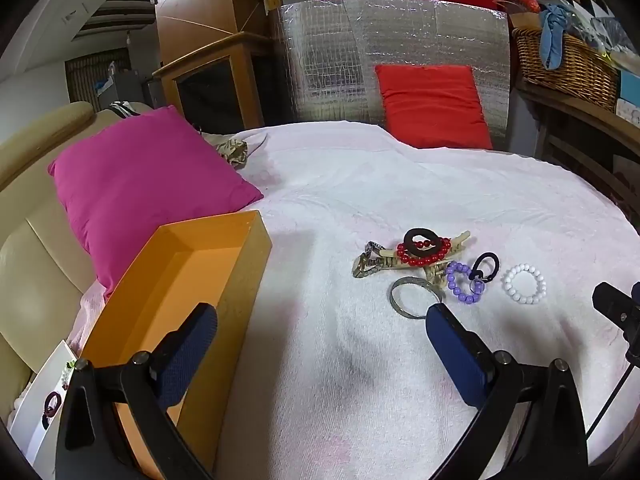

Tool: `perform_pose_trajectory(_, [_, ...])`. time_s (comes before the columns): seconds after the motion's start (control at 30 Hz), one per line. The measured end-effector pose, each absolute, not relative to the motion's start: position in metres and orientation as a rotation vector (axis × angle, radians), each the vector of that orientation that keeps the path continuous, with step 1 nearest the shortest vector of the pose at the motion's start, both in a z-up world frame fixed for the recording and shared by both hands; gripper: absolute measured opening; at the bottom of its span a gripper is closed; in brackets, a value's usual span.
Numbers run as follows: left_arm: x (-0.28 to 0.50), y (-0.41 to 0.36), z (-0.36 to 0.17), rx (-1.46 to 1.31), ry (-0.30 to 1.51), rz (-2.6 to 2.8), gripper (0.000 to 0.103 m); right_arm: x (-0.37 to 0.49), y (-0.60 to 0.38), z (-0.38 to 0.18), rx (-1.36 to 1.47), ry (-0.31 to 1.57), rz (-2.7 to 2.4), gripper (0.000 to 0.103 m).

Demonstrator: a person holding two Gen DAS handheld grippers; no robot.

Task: Organize jewelry

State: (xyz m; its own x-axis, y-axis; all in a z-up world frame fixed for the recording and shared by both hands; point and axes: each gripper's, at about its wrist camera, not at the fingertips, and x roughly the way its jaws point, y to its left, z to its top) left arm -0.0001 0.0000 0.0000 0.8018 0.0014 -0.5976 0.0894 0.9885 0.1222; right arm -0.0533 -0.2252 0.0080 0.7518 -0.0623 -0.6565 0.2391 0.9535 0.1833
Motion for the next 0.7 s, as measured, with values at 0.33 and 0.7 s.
perform_pose_trajectory(0.33, [-0.005,0.002,0.004,0.142,0.616,-0.029,0.103,-0.055,-0.218,0.013,0.248,0.680,-0.118,0.103])
perform_pose_trajectory(0.7, [-0.006,0.014,0.003,0.162,0.627,-0.004,0.103,-0.058,-0.192,0.020,0.205,0.638,-0.017,0.103])
